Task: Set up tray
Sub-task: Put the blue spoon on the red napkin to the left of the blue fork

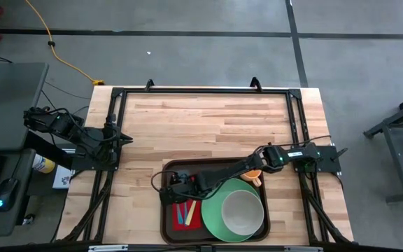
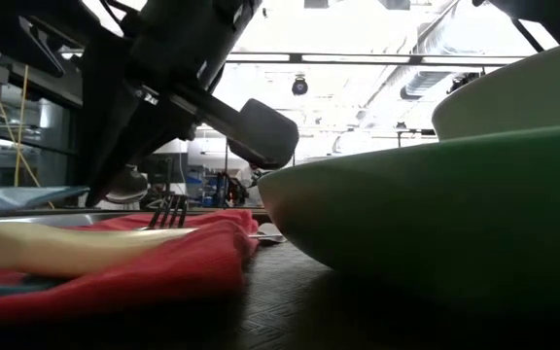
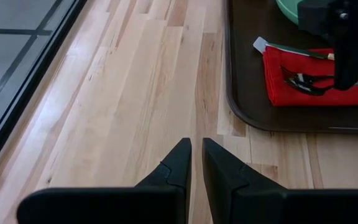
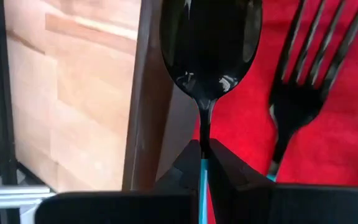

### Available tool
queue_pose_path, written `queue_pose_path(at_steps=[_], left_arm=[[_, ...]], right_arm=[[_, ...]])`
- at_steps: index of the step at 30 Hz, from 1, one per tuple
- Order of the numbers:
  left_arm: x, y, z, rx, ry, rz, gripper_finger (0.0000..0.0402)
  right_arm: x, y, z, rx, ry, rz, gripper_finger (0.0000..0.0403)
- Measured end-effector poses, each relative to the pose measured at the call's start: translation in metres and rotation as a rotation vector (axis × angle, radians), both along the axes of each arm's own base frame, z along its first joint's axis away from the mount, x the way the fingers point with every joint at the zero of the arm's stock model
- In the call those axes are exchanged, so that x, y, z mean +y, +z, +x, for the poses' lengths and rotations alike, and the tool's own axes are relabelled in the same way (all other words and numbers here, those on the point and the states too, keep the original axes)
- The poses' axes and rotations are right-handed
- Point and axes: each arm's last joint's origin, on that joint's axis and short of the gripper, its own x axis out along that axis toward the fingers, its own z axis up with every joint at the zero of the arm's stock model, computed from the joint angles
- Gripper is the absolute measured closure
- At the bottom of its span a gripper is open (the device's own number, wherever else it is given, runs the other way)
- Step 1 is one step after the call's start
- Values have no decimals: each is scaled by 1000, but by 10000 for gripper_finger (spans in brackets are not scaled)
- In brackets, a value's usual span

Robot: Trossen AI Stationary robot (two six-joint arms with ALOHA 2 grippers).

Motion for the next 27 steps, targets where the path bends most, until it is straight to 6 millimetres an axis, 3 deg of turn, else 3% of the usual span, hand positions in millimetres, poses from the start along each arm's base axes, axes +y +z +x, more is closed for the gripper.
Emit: queue_pose_path(at_steps=[27], left_arm=[[-1, 0, 0, 6, -15, -13, 334]], right_arm=[[11, -4, -6, 27, -84, 5, 403]])
